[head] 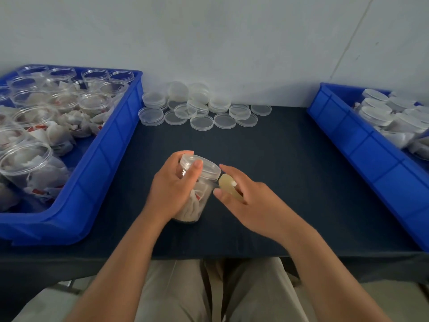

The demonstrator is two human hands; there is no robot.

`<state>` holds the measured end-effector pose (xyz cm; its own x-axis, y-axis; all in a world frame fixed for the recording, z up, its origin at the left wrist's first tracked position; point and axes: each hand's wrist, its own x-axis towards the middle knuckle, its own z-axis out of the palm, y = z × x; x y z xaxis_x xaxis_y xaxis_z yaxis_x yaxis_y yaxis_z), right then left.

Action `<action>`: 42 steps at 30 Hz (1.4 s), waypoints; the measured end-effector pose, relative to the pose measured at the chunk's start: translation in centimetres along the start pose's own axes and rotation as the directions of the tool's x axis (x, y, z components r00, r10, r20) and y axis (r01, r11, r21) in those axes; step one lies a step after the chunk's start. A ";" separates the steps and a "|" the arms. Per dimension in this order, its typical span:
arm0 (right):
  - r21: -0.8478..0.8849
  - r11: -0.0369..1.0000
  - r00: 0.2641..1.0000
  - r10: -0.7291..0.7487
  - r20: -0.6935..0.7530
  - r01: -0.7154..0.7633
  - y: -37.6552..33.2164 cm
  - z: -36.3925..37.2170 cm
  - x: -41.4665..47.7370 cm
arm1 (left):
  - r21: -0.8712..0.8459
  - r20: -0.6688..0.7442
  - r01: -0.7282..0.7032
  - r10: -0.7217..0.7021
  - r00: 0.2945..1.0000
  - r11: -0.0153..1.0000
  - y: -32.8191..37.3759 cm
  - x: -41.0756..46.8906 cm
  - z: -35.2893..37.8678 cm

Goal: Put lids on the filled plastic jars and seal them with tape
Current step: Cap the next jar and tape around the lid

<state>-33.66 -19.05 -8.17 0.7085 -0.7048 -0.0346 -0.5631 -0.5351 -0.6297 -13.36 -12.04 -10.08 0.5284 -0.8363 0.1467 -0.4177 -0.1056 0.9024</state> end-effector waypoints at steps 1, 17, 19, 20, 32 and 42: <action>-0.014 1.000 1.000 0.002 0.017 -0.001 0.4 -0.4 0.0 | 0.005 0.032 0.000 0.000 0.999 1.000 0.0 0.3 -0.1; 0.090 0.996 0.991 -0.029 0.131 0.017 1.9 -1.9 2.1 | -0.377 0.396 0.210 -0.048 0.917 0.902 -1.8 1.7 -1.1; 0.126 0.991 0.990 -0.057 0.128 0.041 1.3 -1.1 2.4 | -0.433 0.520 0.359 -0.096 0.849 0.827 -1.9 1.4 -1.0; 0.139 0.989 0.991 -0.065 0.117 0.049 1.0 -0.8 2.5 | -0.457 0.545 0.393 -0.098 0.832 0.798 -2.1 1.4 -0.9; 0.035 0.999 0.994 -0.036 -0.101 0.040 -2.1 1.0 0.4 | 0.127 0.081 0.008 -0.019 0.997 0.992 0.0 -1.8 -0.9; 0.151 0.985 0.989 -0.097 0.111 0.079 -0.4 -0.8 -0.6 | -0.004 0.036 0.048 -0.048 0.998 0.999 -0.1 0.4 -1.4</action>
<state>-34.19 -18.80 -7.26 0.8026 -0.5936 -0.0595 -0.4343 -0.5129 -0.7405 -12.03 -11.58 -9.56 0.5204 -0.8493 0.0886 -0.3890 -0.1434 0.9100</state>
